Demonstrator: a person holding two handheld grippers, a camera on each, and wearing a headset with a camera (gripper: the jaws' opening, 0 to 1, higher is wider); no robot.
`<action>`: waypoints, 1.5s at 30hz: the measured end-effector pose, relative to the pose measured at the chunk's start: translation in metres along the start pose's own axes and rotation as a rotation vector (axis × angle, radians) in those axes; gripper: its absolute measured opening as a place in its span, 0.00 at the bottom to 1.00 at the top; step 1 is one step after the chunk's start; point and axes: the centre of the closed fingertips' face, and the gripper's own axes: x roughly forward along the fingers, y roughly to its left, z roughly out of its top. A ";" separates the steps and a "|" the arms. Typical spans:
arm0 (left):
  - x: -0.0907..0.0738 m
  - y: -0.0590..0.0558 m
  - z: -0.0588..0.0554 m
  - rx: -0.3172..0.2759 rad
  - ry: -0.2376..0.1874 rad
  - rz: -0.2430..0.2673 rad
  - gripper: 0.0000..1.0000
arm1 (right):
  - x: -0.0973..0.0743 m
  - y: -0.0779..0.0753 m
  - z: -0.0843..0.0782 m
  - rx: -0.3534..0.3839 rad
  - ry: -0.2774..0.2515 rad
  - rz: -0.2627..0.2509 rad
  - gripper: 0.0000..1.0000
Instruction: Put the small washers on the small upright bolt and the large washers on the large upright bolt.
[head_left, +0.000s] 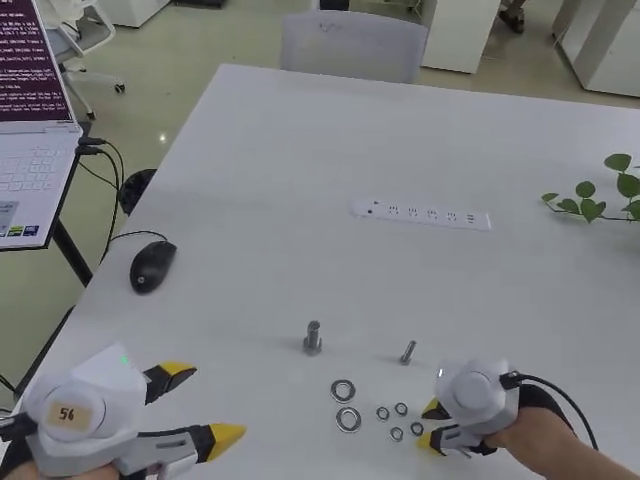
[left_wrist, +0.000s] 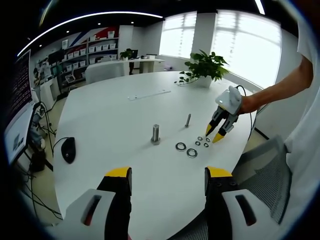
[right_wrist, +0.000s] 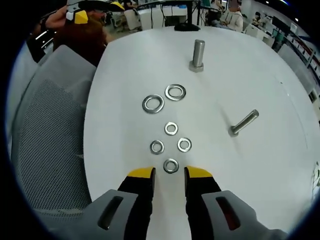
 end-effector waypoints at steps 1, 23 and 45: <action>0.000 0.000 0.000 -0.001 0.000 0.000 0.58 | -0.001 -0.001 0.002 -0.014 -0.004 -0.005 0.24; 0.001 -0.002 0.000 -0.002 -0.005 -0.004 0.58 | 0.000 -0.001 0.001 -0.112 0.063 -0.024 0.18; 0.002 -0.006 0.003 0.022 -0.003 -0.014 0.58 | 0.001 -0.001 0.002 -0.071 0.082 -0.049 0.14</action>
